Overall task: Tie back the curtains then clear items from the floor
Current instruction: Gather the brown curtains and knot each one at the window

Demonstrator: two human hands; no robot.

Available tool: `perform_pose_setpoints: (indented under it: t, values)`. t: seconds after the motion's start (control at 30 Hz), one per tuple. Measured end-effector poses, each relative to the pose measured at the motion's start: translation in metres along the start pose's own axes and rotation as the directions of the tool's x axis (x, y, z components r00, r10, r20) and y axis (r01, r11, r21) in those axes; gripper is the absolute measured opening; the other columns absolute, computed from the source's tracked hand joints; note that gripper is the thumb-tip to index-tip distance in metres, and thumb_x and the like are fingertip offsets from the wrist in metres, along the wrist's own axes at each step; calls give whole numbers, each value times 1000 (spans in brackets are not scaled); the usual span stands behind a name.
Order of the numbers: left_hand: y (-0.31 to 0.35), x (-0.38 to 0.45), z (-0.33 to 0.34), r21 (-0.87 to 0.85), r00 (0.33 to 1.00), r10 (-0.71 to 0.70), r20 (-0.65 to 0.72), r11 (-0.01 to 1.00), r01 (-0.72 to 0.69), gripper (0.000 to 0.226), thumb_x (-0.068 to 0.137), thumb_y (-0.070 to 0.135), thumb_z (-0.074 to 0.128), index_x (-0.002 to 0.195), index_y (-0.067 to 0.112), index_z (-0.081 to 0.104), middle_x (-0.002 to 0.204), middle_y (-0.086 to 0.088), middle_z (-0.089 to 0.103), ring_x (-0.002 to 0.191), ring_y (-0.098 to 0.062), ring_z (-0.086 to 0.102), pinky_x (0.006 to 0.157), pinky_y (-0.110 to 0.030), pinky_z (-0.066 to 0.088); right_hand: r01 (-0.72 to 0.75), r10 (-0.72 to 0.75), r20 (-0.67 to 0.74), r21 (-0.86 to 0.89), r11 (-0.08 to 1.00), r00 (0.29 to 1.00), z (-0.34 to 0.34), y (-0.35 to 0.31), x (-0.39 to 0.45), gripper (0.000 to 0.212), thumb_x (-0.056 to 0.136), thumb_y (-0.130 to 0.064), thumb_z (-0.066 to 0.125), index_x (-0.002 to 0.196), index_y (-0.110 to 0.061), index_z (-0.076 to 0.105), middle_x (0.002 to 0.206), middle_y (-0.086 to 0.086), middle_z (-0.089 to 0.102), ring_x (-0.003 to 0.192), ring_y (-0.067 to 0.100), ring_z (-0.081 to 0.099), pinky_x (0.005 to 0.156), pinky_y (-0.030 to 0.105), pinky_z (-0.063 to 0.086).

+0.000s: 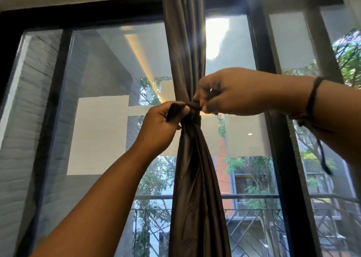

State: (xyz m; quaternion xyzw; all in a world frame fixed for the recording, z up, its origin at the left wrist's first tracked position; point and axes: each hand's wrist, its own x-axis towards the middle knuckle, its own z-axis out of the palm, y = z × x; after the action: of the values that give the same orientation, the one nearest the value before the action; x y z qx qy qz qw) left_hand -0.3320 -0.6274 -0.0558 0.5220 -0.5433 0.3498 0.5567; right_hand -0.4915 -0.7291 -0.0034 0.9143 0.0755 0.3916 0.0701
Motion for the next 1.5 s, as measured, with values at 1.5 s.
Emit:
perform_pose_setpoints:
  t: [1.5]
  values:
    - [18, 13, -22, -134, 917, -366, 156, 912, 387, 53, 82, 10, 62, 116, 34, 28, 123, -13, 46, 92, -24, 52, 63, -28, 43, 94, -193, -179, -450, 888, 965, 57, -22, 27, 16, 93, -18, 52, 105, -13, 60, 95, 6, 49, 86, 32, 60, 64, 33, 41]
